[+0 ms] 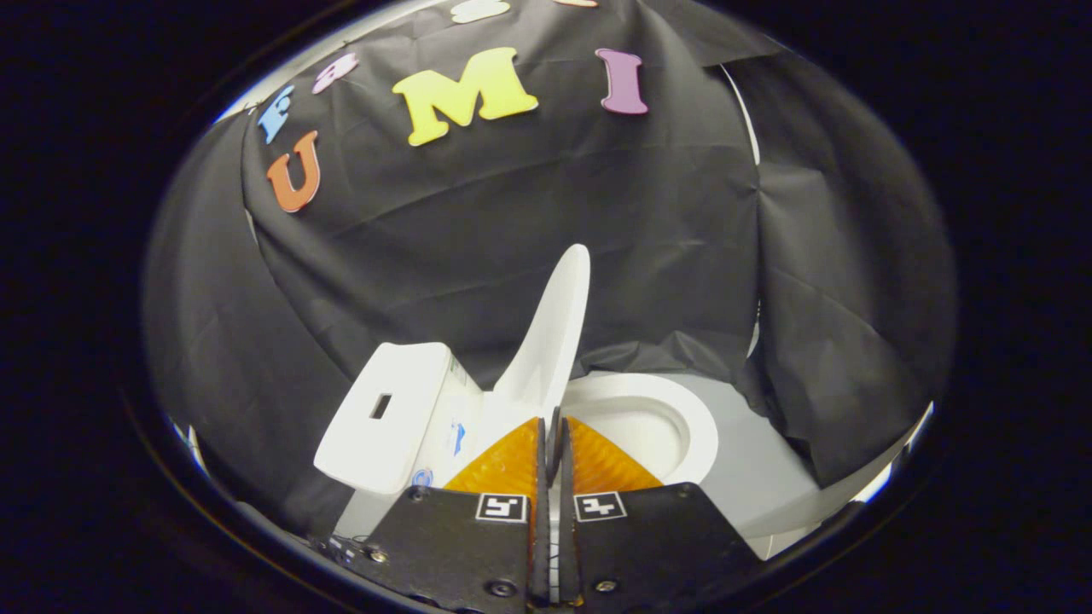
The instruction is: Open the toilet lid.
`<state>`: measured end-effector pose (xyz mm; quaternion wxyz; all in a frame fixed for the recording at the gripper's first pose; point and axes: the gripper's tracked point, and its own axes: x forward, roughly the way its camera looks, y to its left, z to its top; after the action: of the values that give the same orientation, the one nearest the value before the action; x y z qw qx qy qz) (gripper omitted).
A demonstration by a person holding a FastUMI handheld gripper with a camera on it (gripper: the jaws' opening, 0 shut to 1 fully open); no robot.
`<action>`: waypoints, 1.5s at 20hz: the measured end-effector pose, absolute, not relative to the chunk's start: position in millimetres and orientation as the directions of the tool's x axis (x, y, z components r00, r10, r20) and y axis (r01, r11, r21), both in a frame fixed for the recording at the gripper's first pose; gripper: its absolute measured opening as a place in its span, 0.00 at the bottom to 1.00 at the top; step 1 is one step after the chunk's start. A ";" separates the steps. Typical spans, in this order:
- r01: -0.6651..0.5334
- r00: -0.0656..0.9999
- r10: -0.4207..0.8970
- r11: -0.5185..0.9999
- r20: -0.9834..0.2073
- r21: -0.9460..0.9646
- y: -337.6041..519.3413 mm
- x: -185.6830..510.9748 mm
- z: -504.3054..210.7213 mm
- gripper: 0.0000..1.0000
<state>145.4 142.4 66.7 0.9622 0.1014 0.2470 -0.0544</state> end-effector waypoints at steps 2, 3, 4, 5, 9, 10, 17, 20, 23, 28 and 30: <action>0.139 0.878 -0.049 0.978 -0.477 0.157 157.7 146.2 72.9 0.08; 0.132 0.880 -0.050 0.981 -0.473 0.143 163.1 146.6 73.8 0.08; 0.135 0.880 -0.060 0.983 -0.471 0.127 167.2 146.9 74.7 0.08; 0.152 0.879 -0.086 0.983 -0.469 0.104 171.6 147.4 75.7 0.09; 0.159 0.887 -0.107 0.984 -0.450 0.080 196.3 151.6 85.4 0.09; 0.151 0.888 -0.098 0.985 -0.450 0.084 204.1 152.4 87.2 0.09; 0.107 0.892 -0.083 0.994 -0.444 0.029 251.0 153.5 96.4 0.10; 0.088 0.894 -0.067 0.996 -0.443 0.028 270.2 156.5 99.5 0.09; 0.063 0.893 -0.058 0.998 -0.446 -0.004 291.4 156.6 99.2 0.10; 0.011 0.895 -0.035 0.998 -0.444 -0.056 325.8 161.6 99.8 0.10; -0.007 0.894 -0.026 0.997 -0.447 -0.071 338.6 164.8 98.8 0.10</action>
<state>164.8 338.6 98.8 0.9725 -0.0354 0.2300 -0.0049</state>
